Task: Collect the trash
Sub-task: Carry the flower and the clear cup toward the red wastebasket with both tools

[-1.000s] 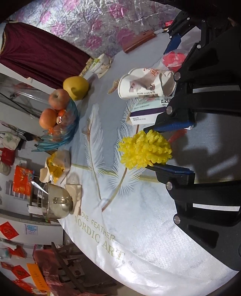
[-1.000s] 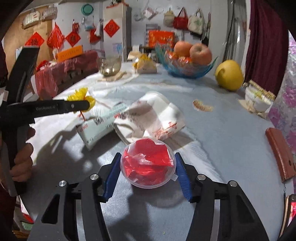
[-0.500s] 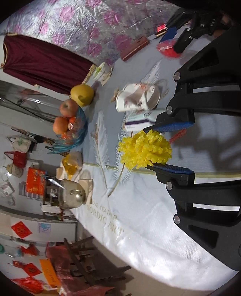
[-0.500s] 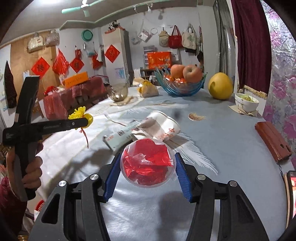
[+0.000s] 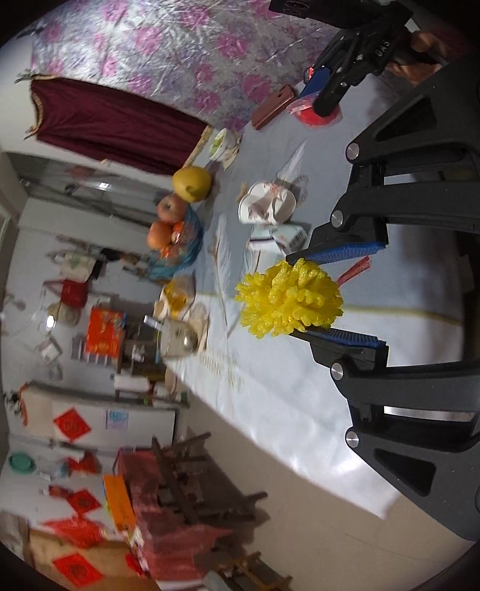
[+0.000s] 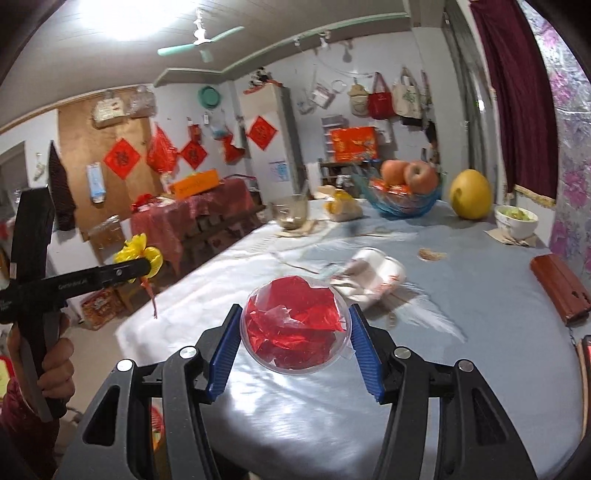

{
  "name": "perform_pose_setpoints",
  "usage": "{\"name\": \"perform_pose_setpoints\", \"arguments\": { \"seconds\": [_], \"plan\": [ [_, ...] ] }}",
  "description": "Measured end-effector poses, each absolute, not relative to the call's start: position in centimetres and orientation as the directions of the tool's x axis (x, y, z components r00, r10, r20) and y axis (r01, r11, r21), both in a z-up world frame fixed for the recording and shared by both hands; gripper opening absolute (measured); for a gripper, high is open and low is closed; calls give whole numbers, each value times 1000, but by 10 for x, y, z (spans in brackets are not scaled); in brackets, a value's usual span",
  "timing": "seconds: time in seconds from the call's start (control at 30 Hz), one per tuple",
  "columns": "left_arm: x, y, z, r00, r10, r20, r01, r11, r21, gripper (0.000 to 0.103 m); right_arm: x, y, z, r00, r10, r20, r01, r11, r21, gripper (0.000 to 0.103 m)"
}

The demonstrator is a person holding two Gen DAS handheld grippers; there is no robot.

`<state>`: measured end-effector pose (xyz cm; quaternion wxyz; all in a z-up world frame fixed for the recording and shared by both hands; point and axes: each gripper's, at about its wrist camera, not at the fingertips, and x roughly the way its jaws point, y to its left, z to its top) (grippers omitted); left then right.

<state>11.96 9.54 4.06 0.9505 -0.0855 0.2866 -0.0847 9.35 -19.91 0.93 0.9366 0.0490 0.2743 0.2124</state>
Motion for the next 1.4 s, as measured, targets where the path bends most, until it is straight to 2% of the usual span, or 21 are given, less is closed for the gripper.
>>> {"name": "perform_pose_setpoints", "arguments": {
  "seconds": [0.27,0.57,0.83,1.07,1.1,1.13,1.17,1.23,1.37,1.4],
  "plan": [
    [59,145,32,829,-92,-551,-43,973,-226,34,67,-169,21,708,528,-468,-485,846,221,57],
    [1,202,-1,789,35,-613,-211,953,-217,34,36,-145,35,684,575,-449,-549,811,203,57],
    [-19,268,-68,682,109,-723,-391,890,-234,34,25,-108,22,614,613,-497,-604,770,205,57],
    [-24,317,-132,580,79,-811,-489,830,-269,34,29,-45,5,503,659,-559,-675,704,221,57],
    [-25,322,-140,563,73,-823,-497,826,-267,35,29,-36,3,489,662,-568,-686,694,218,57],
    [-25,326,-146,549,70,-833,-505,822,-264,43,28,-22,0,469,665,-582,-702,680,212,57],
    [-26,330,-152,531,73,-844,-519,816,-256,55,28,-14,-2,456,666,-590,-711,672,208,57],
    [-25,337,-161,512,86,-855,-542,805,-243,65,27,5,-8,427,668,-609,-731,652,203,57],
    [-31,356,-172,503,88,-860,-572,780,-255,78,22,46,-22,360,662,-658,-766,612,197,57],
    [-32,362,-173,495,106,-862,-595,764,-248,79,21,56,-25,343,660,-668,-774,602,197,57]
  ]
}}
